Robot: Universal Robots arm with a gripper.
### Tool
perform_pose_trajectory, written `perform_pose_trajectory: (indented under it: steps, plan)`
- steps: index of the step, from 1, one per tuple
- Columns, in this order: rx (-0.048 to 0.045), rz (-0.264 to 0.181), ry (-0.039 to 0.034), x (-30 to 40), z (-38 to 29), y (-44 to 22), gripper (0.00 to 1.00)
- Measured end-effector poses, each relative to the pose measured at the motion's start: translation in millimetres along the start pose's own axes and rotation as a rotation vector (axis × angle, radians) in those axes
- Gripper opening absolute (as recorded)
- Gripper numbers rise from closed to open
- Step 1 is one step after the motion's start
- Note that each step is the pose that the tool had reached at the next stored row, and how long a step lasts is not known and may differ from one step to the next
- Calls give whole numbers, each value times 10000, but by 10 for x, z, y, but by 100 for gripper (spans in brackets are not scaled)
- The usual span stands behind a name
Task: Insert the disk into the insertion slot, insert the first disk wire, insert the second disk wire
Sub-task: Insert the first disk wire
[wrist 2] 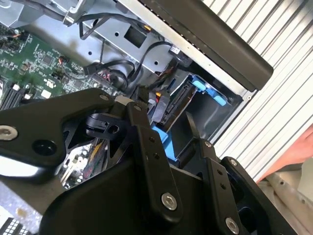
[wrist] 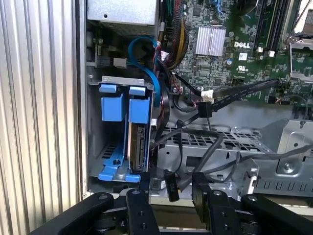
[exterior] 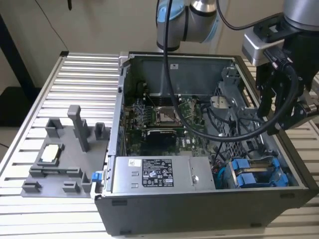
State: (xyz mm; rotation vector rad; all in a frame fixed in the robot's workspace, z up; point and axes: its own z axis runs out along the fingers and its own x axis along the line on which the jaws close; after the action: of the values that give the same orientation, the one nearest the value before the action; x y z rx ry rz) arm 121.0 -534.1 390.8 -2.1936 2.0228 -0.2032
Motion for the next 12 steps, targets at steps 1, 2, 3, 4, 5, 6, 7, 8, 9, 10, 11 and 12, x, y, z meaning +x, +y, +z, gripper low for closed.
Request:
perform_pose_trajectory:
  steps: [1,2,3,4,5,6,7,8,9,10,11,12]
  plan:
    - [0,-8,2,1,1,0,47]
    - [0,-15,1,1,2,-1,47]
    - [0,-27,-1,0,2,-2,47]
    - [0,-40,-4,0,2,-2,47]
    - [0,-51,-8,0,3,-2,47]
    - [1,-60,-10,0,3,-2,47]
    - [1,-62,-11,2,3,-2,47]
    - [1,-65,-11,5,4,-4,47]
    - [2,-70,-12,8,4,-6,47]
    - [1,-74,-12,10,4,-8,47]
    - [1,-78,-12,12,4,-8,47]
    - [2,-78,-13,12,4,-8,47]
